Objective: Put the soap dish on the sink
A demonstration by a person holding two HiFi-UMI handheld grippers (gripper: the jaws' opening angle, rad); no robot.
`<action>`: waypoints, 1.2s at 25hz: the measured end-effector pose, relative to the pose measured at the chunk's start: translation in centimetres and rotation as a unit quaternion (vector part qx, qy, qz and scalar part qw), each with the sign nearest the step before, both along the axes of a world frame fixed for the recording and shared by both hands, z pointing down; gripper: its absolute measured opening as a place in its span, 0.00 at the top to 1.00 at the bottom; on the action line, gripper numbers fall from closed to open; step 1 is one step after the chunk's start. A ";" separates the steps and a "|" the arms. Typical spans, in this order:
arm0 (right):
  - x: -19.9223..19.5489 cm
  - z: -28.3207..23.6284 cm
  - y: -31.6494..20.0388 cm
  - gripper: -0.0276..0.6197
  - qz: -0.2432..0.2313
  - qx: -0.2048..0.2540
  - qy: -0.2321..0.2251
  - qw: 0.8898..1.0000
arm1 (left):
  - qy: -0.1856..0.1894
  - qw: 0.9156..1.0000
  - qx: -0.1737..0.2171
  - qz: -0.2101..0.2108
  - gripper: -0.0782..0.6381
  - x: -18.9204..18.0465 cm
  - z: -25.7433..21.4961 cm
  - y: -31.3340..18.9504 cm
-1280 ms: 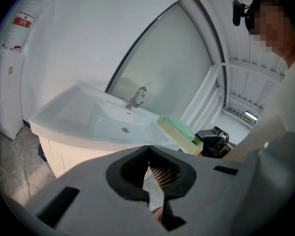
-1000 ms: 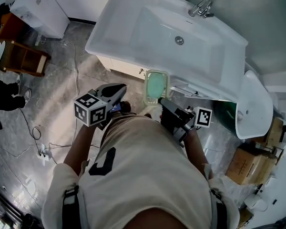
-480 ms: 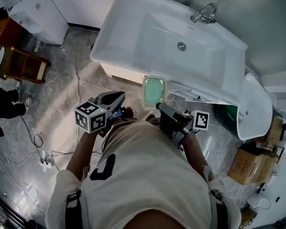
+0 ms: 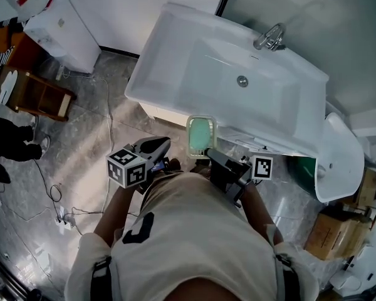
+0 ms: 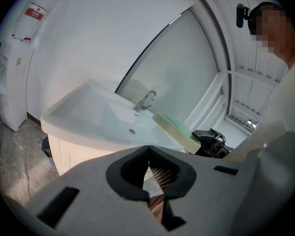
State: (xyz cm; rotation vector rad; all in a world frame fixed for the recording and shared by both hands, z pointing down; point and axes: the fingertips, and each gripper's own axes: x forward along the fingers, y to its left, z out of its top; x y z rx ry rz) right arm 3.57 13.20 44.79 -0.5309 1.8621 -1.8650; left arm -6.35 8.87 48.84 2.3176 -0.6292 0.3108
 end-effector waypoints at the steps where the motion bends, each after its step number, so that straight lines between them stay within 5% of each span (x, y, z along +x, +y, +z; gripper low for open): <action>1: 0.4 -0.1 -0.3 0.82 -0.002 0.003 -0.001 1.000 | 0.000 1.000 0.000 0.000 0.86 0.5 -0.1 -0.1; 30: 12.3 -0.8 -5.6 0.82 -0.067 0.021 -0.041 0.997 | -0.048 0.998 0.018 -0.041 0.86 13.4 -1.8 -2.4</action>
